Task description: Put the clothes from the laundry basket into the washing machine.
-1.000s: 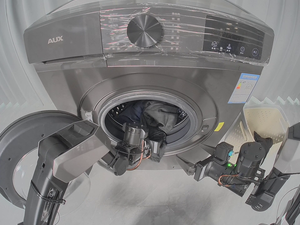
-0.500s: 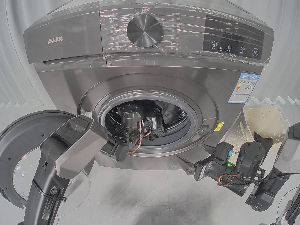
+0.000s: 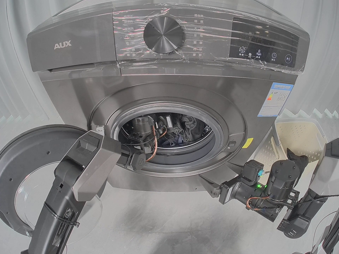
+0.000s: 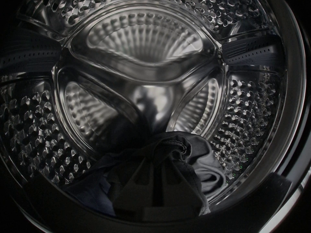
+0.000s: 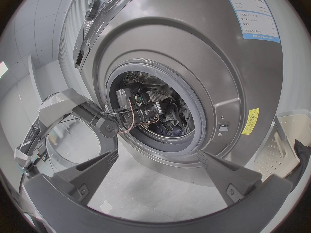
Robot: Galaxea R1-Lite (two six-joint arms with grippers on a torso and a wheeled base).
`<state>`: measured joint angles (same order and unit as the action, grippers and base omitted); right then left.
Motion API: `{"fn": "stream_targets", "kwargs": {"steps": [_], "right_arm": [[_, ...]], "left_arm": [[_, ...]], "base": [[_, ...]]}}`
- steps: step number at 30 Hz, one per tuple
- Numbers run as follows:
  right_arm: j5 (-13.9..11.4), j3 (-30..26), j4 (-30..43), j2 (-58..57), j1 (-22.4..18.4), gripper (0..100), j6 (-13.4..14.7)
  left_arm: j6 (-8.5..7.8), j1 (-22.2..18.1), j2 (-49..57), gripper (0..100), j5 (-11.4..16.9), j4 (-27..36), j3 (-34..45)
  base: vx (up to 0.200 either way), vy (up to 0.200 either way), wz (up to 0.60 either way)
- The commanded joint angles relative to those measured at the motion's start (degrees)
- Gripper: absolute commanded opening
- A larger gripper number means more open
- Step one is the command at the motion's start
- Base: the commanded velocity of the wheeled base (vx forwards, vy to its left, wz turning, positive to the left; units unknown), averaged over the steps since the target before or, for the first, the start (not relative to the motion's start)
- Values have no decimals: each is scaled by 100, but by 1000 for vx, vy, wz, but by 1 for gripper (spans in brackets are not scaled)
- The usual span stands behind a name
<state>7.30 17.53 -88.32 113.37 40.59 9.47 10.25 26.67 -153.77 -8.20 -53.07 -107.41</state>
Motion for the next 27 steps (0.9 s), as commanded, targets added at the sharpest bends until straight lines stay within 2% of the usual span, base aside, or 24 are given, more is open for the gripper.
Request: {"fn": "stream_targets", "kwargs": {"steps": [1, 6, 7, 19, 27], "right_arm": [[-1, -4, -1, 9, 1, 100, 2], [-1, -4, -1, 9, 1, 100, 2], [-1, -4, -1, 9, 1, 100, 2], [-1, -4, -1, 9, -8, 100, 2], [-1, -4, -1, -8, -25, 100, 2]], "left_arm": [[3, -22, -276, 0, -15, 16, -342], [3, -31, -259, 0, -15, 33, -342], [3, -22, -259, 100, -15, 33, -324], [65, 92, -197, 100, -6, 24, -210], [21, 356, 295, 100, -15, -55, 845]], "base": [[0, 0, 0], [0, 0, 0], [0, 0, 0], [0, 0, 0], [0, 0, 0]]}}
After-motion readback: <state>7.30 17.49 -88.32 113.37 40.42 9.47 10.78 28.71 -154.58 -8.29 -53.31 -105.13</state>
